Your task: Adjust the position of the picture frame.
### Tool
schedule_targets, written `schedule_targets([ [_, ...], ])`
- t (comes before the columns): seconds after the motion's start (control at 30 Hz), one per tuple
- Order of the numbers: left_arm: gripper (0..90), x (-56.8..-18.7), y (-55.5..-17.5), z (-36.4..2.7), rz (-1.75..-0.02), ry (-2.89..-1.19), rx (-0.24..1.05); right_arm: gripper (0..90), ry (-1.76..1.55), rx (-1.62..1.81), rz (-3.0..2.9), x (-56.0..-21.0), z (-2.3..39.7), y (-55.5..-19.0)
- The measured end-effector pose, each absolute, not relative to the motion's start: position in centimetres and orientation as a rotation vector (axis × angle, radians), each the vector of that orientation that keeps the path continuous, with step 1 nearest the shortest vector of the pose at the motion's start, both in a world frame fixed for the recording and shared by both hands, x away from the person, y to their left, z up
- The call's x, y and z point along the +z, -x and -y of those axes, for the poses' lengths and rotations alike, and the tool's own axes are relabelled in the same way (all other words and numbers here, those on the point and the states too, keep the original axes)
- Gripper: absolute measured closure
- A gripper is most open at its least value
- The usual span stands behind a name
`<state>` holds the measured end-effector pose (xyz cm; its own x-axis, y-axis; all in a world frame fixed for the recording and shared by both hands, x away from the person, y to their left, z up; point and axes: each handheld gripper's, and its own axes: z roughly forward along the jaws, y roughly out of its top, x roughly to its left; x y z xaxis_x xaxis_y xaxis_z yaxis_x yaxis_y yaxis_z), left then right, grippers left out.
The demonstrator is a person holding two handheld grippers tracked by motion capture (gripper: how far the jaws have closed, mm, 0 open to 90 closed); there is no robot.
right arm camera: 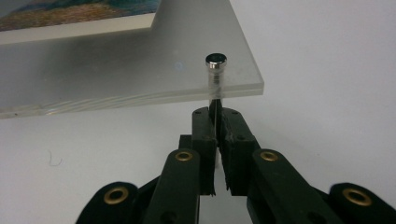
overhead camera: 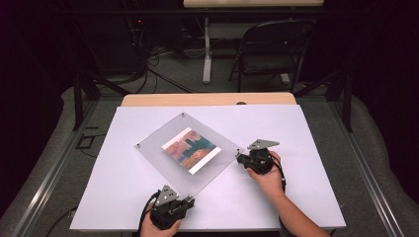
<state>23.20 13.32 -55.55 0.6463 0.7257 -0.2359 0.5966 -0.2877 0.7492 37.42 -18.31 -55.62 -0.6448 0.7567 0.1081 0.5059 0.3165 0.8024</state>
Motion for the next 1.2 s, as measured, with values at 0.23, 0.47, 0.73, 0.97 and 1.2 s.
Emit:
schedule_targets([
  [0.23, 84.9, -55.0, -23.2, -13.7, -1.017, -1.99, 0.189, 85.5, -1.117, 1.243, -2.298, -55.1, 18.4, -37.0],
  [0.47, 85.1, -54.5, -24.0, -14.4, -1.026, -1.965, 0.182, 85.7, -1.122, 1.263, -2.274, -54.5, 19.0, -36.1],
  [0.73, 85.1, -53.8, -26.3, -15.5, -1.063, -1.918, 0.189, 86.0, -1.158, 1.295, -2.238, -53.6, 20.8, -33.3],
  [0.97, 84.8, -53.2, -28.7, -16.4, -1.098, -1.874, 0.203, 85.9, -1.183, 1.34, -2.206, -53.0, 21.3, -31.6],
  [1.2, 84.6, -52.6, -31.4, -16.9, -1.139, -1.847, 0.226, 85.7, -1.199, 1.384, -2.183, -52.7, 20.9, -31.4],
])
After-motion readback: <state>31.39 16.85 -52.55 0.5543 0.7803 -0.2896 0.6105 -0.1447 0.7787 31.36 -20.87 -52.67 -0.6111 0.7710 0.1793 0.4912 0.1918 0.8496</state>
